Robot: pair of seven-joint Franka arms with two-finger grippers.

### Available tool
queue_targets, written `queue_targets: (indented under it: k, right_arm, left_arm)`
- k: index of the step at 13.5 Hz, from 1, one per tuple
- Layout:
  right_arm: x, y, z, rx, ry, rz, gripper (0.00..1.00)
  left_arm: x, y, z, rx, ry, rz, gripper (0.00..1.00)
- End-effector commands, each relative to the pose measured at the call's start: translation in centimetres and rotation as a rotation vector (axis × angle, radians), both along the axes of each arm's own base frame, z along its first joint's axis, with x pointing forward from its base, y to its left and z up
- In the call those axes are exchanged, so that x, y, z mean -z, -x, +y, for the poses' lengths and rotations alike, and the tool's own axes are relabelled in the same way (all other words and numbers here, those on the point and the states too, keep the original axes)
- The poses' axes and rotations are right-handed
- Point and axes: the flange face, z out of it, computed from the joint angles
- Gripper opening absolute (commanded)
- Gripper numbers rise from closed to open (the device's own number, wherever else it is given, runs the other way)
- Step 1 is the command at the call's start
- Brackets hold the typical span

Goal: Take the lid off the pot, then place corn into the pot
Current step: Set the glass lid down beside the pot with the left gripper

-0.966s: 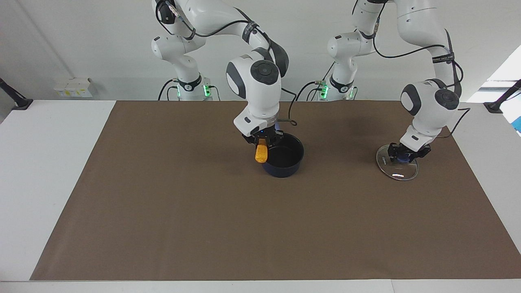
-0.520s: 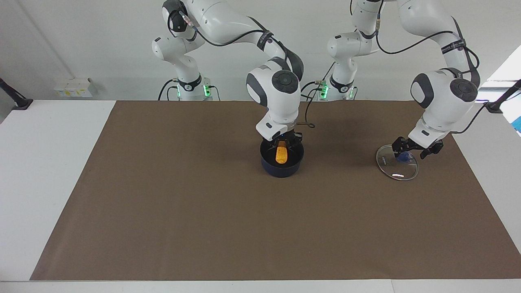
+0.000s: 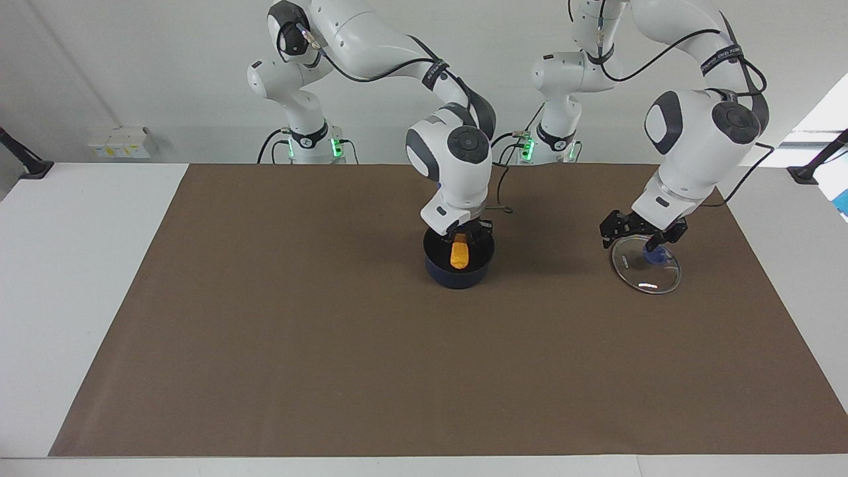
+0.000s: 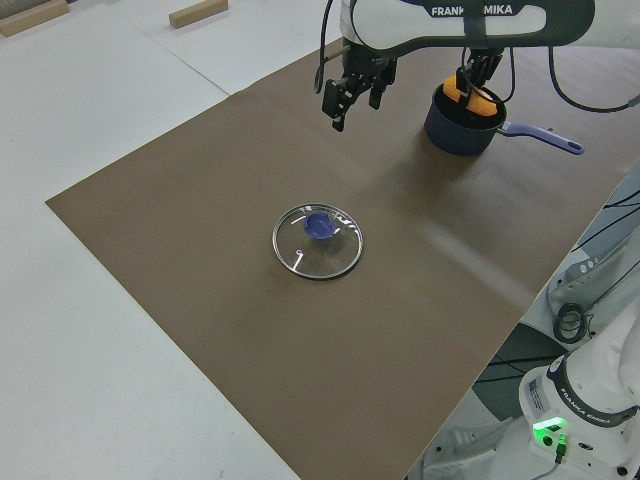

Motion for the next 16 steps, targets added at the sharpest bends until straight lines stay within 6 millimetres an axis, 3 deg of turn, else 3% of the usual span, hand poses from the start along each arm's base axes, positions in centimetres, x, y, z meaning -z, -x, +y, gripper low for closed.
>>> queue_targets:
  k: [1, 6, 8, 11, 12, 13, 14, 15, 16]
  right_arm:
    - [1.1, 0.7, -0.7, 0.013, -0.027, -0.003, 0.18]
    - [1.7, 1.4, -0.9, 0.015, -0.032, 0.002, 0.26]
    - [3.3, 2.2, 0.7, 0.001, -0.047, -0.018, 0.31]
    - [3.4, 2.0, 0.4, 0.004, -0.041, -0.012, 0.37]
    - [3.6, 1.9, 0.2, 0.005, -0.039, -0.01, 0.46]
    - [3.7, 1.8, 0.0, 0.007, -0.039, -0.01, 0.7]
    - [3.6, 1.8, 0.0, 0.007, -0.039, -0.01, 0.87]
    - [3.6, 1.6, -0.2, 0.011, -0.038, -0.009, 0.9]
    - [3.5, 1.1, -0.7, 0.015, -0.031, -0.011, 1.0]
  left_arm:
    - [-3.7, 0.3, 0.3, -0.003, 0.006, 0.031, 1.0]
    - [-9.9, 1.6, 0.8, 0.01, -0.026, 0.097, 1.0]
    - [-12.4, 2.6, 1.2, 0.009, -0.029, 0.134, 1.0]
    - [-15.2, 4.0, 1.4, 0.009, -0.033, 0.135, 1.0]
    - [-16.5, 5.0, 1.3, 0.018, -0.026, 0.102, 1.0]
    - [-16.2, 5.1, 1.5, 0.008, -0.021, 0.108, 1.0]
    - [-16.2, 5.1, 2.0, -0.007, -0.021, 0.108, 1.0]
    - [-16.2, 5.1, 2.3, -0.013, -0.021, 0.108, 1.0]
    - [-16.2, 5.1, 2.5, -0.016, -0.02, 0.108, 1.0]
